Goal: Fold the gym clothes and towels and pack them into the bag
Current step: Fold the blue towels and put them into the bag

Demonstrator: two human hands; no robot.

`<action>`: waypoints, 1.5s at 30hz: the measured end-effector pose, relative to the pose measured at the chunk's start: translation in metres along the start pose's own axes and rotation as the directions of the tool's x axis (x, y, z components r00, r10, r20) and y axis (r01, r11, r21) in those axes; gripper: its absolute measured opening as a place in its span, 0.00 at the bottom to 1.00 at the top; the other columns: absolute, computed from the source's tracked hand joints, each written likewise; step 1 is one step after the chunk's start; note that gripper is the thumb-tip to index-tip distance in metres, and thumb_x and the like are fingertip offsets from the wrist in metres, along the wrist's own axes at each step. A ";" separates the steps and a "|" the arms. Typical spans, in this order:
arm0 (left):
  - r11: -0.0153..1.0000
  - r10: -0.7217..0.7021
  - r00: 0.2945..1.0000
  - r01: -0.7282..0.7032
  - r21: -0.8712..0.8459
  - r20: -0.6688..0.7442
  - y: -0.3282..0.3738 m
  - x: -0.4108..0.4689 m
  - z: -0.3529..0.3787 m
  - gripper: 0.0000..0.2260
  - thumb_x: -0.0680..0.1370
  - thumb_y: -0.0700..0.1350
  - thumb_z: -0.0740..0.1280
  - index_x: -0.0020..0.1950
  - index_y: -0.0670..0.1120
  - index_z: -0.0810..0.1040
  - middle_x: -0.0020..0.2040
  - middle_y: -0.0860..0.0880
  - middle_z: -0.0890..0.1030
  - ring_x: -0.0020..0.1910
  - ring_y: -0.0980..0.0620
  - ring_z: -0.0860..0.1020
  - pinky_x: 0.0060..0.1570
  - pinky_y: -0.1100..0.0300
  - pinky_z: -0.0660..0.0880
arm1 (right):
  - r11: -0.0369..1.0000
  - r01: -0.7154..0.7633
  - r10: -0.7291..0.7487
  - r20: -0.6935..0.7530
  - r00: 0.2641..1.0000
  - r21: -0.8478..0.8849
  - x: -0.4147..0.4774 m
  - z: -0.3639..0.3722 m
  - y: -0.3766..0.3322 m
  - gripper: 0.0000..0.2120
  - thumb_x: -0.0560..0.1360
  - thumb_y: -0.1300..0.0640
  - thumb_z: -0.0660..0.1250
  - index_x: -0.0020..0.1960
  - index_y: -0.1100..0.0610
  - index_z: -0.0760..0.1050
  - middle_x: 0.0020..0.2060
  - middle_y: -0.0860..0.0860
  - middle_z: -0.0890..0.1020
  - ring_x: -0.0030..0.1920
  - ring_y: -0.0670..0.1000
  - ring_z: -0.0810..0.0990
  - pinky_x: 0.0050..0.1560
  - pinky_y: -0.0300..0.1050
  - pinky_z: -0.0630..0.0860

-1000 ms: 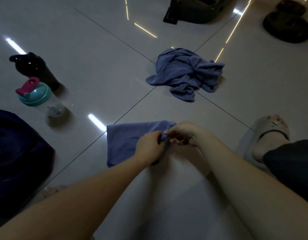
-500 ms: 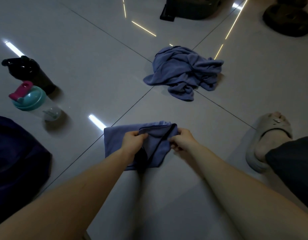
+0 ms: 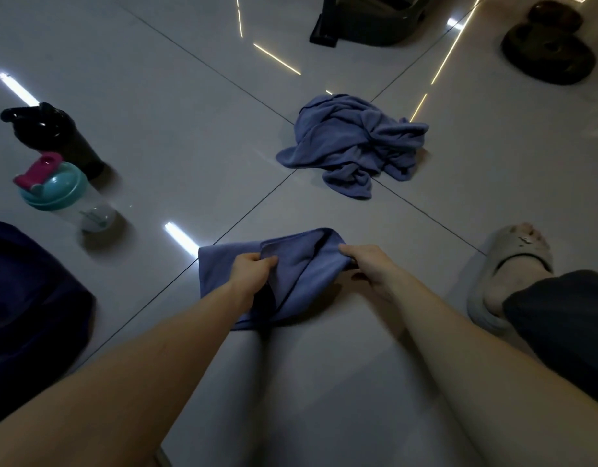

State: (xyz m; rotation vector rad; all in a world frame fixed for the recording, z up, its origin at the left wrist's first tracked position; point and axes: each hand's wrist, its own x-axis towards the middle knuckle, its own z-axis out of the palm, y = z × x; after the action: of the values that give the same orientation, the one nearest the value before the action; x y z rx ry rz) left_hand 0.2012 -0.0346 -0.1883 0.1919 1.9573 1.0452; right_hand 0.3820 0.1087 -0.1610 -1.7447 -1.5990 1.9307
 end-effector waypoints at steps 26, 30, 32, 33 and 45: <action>0.999 0.048 0.998 -0.048 0.015 0.028 -0.005 0.007 -0.004 0.05 0.79 0.43 0.70 0.50 0.42 0.83 0.47 0.42 0.83 0.44 0.47 0.79 0.50 0.53 0.76 | 0.985 -0.172 0.158 0.302 0.940 0.019 -0.024 -0.011 0.028 0.15 0.77 0.58 0.70 0.61 0.63 0.78 0.45 0.59 0.85 0.42 0.59 0.84 0.44 0.50 0.79; 0.997 0.055 0.998 -0.056 0.047 0.038 -0.008 0.007 -0.006 0.08 0.79 0.43 0.70 0.51 0.39 0.84 0.44 0.42 0.81 0.44 0.46 0.78 0.46 0.53 0.74 | 0.988 -0.153 0.137 0.406 0.904 0.005 -0.024 -0.004 0.030 0.05 0.75 0.64 0.70 0.50 0.57 0.80 0.43 0.58 0.84 0.46 0.61 0.84 0.46 0.49 0.79; 0.996 0.057 0.998 -0.059 0.061 0.037 -0.009 0.008 -0.006 0.08 0.79 0.43 0.70 0.50 0.38 0.85 0.43 0.42 0.81 0.43 0.47 0.77 0.45 0.54 0.73 | 0.988 -0.113 0.145 0.393 0.908 -0.105 -0.023 -0.007 0.032 0.06 0.74 0.68 0.70 0.49 0.61 0.81 0.41 0.59 0.85 0.41 0.58 0.85 0.40 0.46 0.80; 0.996 0.057 0.998 -0.059 0.068 0.037 -0.009 0.008 -0.006 0.08 0.79 0.44 0.70 0.50 0.39 0.85 0.43 0.42 0.81 0.43 0.47 0.77 0.45 0.54 0.73 | 0.983 -0.099 0.150 0.368 0.918 -0.154 -0.023 -0.009 0.033 0.06 0.74 0.70 0.70 0.49 0.63 0.81 0.39 0.60 0.85 0.38 0.57 0.85 0.37 0.44 0.81; 0.983 0.118 0.993 -0.118 0.141 0.011 -0.007 -0.005 -0.002 0.09 0.77 0.45 0.70 0.42 0.39 0.83 0.35 0.45 0.79 0.35 0.49 0.75 0.37 0.57 0.69 | 0.932 -0.344 0.357 0.132 0.925 -0.115 -0.024 -0.029 0.060 0.05 0.78 0.66 0.66 0.47 0.69 0.76 0.33 0.63 0.84 0.29 0.54 0.84 0.28 0.43 0.81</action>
State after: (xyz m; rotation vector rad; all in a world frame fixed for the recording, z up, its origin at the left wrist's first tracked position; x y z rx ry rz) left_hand 0.2041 -0.0423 -0.1899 0.3911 2.0393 0.9809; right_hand 0.4444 0.0841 -0.1817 -2.0908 -1.5227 2.2268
